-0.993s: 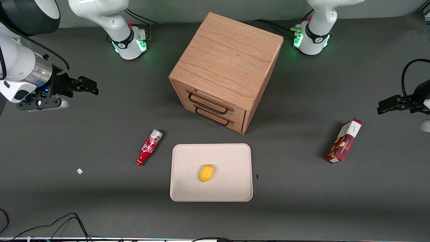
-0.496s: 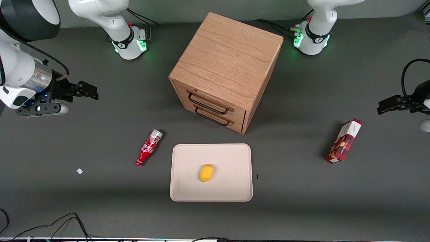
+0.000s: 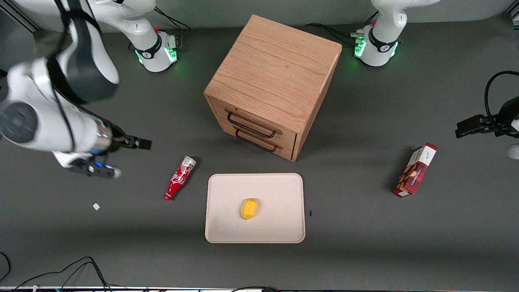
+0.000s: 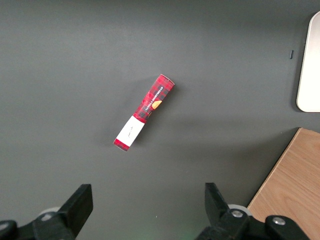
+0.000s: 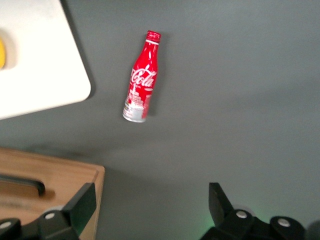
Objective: Place coke bottle on tray
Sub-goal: 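Move the open right gripper down over the red Coca-Cola bottle, then close the right gripper around the bottle's body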
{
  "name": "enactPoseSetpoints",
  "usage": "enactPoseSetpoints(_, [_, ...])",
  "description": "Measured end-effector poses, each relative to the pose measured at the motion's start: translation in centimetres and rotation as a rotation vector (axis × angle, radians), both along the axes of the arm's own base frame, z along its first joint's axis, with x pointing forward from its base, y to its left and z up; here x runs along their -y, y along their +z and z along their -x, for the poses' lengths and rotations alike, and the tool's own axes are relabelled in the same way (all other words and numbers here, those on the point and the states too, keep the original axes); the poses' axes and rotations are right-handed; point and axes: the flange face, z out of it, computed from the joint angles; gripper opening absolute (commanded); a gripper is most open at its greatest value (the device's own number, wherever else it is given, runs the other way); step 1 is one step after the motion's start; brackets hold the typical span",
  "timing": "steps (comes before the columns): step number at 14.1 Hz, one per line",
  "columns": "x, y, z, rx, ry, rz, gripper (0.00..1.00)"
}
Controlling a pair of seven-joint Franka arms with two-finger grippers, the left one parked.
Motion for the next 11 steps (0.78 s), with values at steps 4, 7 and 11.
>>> enactPoseSetpoints(4, [-3.3,-7.9,-3.0,0.095,-0.139,0.042,1.0])
enactPoseSetpoints(7, [-3.2,-15.2,-1.7,0.154,-0.205,0.071,1.0])
enactPoseSetpoints(11, [-2.6,-20.4,0.6,0.197,-0.252,0.065,1.0])
